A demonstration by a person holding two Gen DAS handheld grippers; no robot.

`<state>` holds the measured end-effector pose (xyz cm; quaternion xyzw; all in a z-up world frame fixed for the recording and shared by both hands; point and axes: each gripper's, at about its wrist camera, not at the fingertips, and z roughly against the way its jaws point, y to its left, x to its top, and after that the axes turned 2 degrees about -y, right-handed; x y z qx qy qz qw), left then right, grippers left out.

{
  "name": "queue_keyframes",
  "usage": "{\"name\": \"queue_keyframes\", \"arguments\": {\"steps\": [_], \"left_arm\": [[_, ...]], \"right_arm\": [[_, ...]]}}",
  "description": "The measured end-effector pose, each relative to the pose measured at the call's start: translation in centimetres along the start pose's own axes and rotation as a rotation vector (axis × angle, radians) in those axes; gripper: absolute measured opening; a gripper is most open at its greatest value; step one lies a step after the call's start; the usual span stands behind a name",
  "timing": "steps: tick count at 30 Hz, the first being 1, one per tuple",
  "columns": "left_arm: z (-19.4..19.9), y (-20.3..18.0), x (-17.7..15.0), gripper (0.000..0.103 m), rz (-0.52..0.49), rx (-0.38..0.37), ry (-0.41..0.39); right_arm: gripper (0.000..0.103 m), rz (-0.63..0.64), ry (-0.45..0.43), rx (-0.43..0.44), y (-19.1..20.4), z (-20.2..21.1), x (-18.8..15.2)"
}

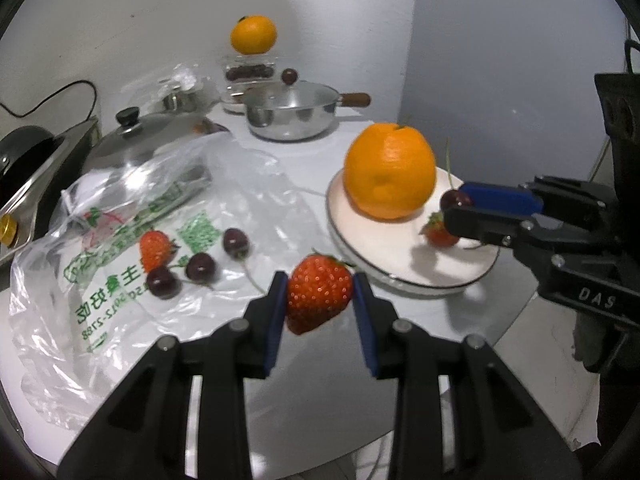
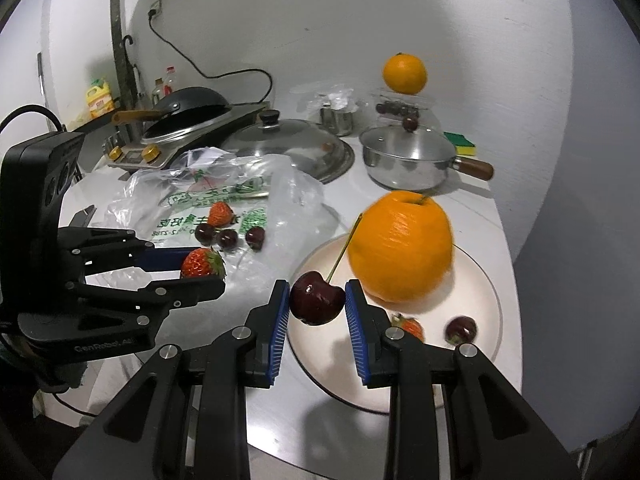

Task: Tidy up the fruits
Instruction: 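Lift the cherry with the right tool while the left tool carries the strawberry over the plate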

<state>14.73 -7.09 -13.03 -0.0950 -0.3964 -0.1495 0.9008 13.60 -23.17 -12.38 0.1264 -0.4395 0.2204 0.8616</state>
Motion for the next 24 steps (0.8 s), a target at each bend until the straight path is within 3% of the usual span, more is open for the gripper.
{"name": "queue_keyframes", "arguments": {"steps": [24], "left_arm": [[-3.5,-6.3,1.7,0.033,-0.068,-0.054,0.038]], "right_arm": [[0.03,-0.093,0.03,-0.064,-7.2,1.0,-3.8]]}}
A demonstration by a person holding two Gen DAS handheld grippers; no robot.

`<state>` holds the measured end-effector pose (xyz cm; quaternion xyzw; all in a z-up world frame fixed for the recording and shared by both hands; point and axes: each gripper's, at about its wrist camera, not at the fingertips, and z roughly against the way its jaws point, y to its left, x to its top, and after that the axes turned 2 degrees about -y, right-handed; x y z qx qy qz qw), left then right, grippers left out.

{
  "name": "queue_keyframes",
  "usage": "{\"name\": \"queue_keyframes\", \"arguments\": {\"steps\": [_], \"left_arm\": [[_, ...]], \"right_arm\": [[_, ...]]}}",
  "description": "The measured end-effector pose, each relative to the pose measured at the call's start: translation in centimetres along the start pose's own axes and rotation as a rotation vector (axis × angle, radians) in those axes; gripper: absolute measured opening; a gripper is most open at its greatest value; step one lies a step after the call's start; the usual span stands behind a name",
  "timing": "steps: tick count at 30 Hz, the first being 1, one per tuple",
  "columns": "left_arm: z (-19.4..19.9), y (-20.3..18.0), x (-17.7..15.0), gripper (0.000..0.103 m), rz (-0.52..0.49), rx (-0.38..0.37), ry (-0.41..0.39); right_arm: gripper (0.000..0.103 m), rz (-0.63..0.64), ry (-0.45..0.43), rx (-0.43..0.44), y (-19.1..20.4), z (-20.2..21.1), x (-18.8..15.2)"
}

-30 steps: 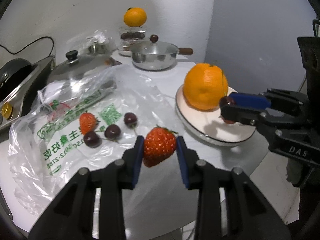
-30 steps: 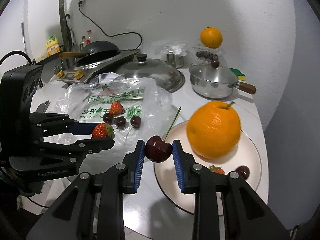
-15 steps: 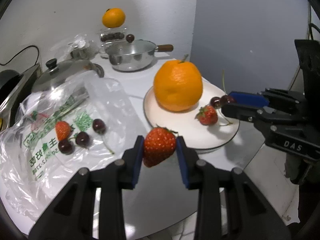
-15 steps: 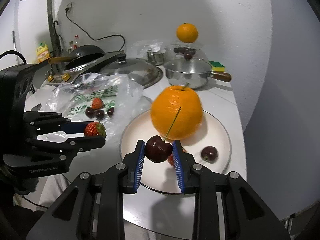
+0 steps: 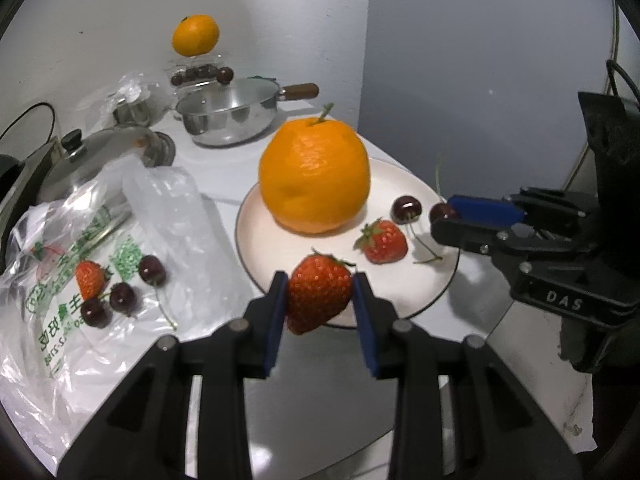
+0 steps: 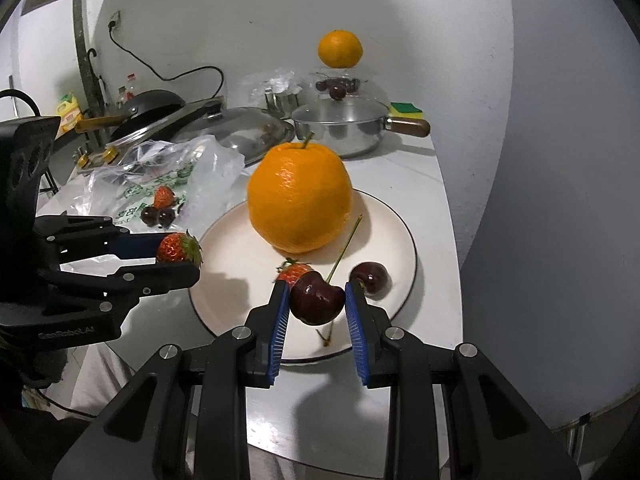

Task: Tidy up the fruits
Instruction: 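Lift the cherry with the right tool while the left tool carries the strawberry over the plate, then open the right tool to drop the cherry on the plate while the left tool releases the strawberry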

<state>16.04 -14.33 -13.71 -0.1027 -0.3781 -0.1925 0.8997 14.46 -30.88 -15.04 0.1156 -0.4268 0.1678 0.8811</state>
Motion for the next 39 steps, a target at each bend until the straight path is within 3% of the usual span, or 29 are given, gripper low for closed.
{"name": "queue_keyframes", "arguments": {"steps": [29,38,39], "left_arm": [[-3.8,-1.1,1.3,0.035,-0.003,-0.005,0.047],[-3.0,-1.0,1.3,0.039,0.0,-0.007,0.03],[-2.8,-0.9,1.3,0.044,0.001,-0.005,0.027]], "right_arm": [[0.03,-0.036,0.027,0.033,-2.0,-2.5,-0.3],[0.031,-0.033,0.022,0.025,-1.8,-2.1,-0.1],[0.031,-0.033,0.021,0.024,-1.8,-2.1,-0.1]]}}
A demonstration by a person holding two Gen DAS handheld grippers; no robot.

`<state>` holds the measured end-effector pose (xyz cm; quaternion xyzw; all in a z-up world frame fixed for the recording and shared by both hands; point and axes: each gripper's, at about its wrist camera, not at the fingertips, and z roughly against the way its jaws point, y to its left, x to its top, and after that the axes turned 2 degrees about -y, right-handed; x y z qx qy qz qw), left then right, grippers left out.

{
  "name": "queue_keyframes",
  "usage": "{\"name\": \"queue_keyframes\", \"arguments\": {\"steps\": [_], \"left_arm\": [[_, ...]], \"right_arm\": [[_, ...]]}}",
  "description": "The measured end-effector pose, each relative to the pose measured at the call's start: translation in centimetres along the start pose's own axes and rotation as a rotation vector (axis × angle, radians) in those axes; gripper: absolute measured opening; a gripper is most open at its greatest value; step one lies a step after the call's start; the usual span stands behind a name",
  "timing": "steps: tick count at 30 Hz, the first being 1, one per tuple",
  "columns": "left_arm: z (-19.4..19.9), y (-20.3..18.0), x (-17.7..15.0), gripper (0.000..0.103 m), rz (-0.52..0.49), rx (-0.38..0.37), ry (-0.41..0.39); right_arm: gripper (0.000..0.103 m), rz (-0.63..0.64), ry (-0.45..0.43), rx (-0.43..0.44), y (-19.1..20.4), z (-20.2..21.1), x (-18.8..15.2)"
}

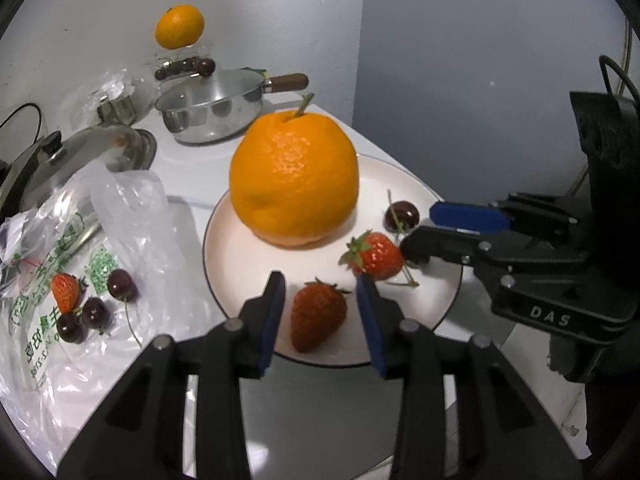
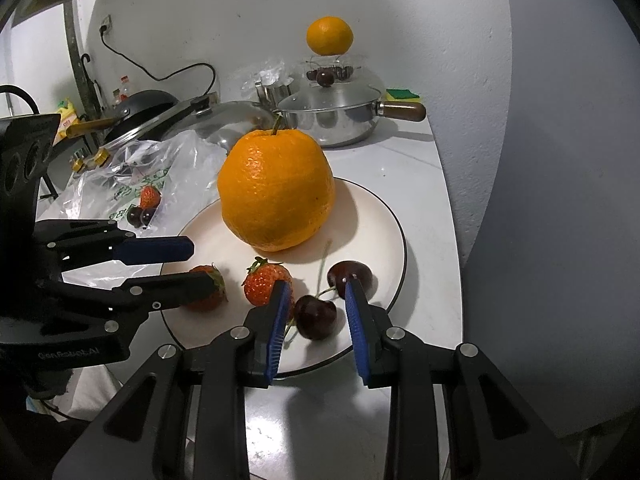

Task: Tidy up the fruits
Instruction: 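Open the right tool to drop the cherry on the plate while the left tool releases the strawberry, then move both open tools back over the fruit bag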

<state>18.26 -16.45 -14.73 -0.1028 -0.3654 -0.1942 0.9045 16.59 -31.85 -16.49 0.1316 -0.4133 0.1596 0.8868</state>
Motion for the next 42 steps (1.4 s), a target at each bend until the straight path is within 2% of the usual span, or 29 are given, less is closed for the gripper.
{"name": "queue_keyframes", "arguments": {"steps": [1,3,23,42], "left_arm": [[0.1,0.1,0.0,0.055,0.003,0.001,-0.003],[0.7,0.2,-0.2,0.058,0.013,0.006,-0.019],[5.2,2.8,-1.8,0.06,0.058,0.042,-0.076],[8.8,8.4,-4.6,0.061,0.144,0.089,-0.119]], "right_arm": [[0.031,0.0,-0.001,-0.002,0.1,0.1,0.0],[0.031,-0.002,-0.001,-0.002,0.0,0.2,0.1],[0.033,0.047,-0.022,-0.013,4.1,1.9,1.1],[0.035,0.124,-0.016,0.02,10.5,0.7,2.6]]}}
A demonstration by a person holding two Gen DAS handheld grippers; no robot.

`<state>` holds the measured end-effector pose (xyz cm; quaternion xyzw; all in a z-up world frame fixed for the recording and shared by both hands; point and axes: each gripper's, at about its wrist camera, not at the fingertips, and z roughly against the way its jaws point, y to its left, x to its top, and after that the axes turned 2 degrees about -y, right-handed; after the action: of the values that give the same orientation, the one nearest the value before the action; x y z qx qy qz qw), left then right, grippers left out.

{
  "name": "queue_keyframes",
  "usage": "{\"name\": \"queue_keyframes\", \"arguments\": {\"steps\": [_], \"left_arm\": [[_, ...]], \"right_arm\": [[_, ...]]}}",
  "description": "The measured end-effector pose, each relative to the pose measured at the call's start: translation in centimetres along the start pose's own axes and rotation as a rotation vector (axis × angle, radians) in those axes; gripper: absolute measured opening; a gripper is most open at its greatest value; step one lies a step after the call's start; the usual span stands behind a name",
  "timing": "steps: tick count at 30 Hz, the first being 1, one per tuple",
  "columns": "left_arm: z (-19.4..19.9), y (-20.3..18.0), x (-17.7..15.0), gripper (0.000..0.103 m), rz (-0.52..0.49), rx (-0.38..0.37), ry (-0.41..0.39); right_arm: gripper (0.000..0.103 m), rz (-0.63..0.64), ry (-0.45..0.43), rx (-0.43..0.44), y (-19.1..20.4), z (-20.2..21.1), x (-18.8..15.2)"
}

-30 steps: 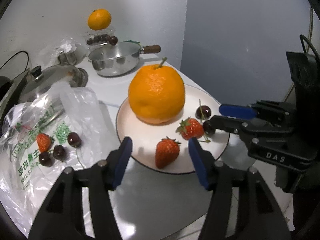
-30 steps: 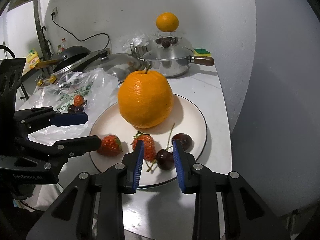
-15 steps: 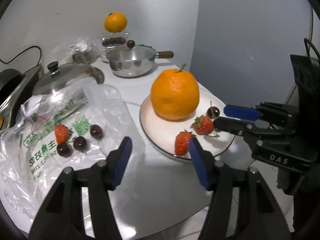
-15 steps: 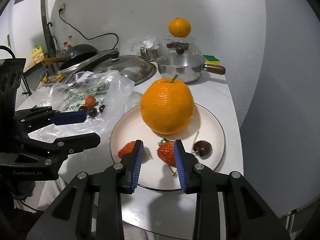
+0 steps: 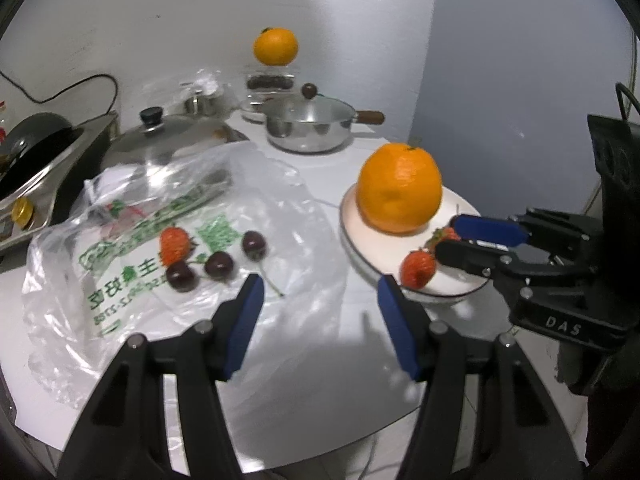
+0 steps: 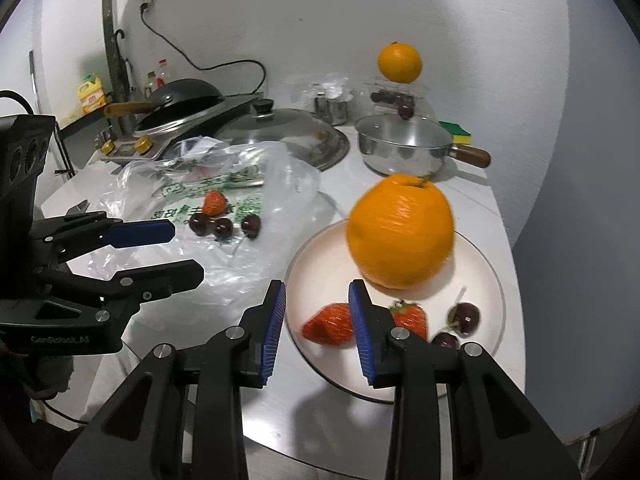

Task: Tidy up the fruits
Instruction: 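Move both open tools back over the fruit bag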

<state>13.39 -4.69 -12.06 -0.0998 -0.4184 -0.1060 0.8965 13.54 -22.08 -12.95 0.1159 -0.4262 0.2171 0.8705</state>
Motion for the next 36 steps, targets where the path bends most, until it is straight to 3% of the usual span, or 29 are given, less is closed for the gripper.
{"name": "queue_keyframes", "arguments": {"steps": [24,36], "left_arm": [[1.1,6.7,-1.2,0.061,0.046,0.135,-0.035],[0.1,9.2,-0.6,0.061,0.071,0.158,-0.034]], "right_arm": [[0.035,0.087,0.034,0.065,6.2,-4.9,3.2],[0.035,0.102,0.047,0.1,7.7,-7.8,4.7]]}}
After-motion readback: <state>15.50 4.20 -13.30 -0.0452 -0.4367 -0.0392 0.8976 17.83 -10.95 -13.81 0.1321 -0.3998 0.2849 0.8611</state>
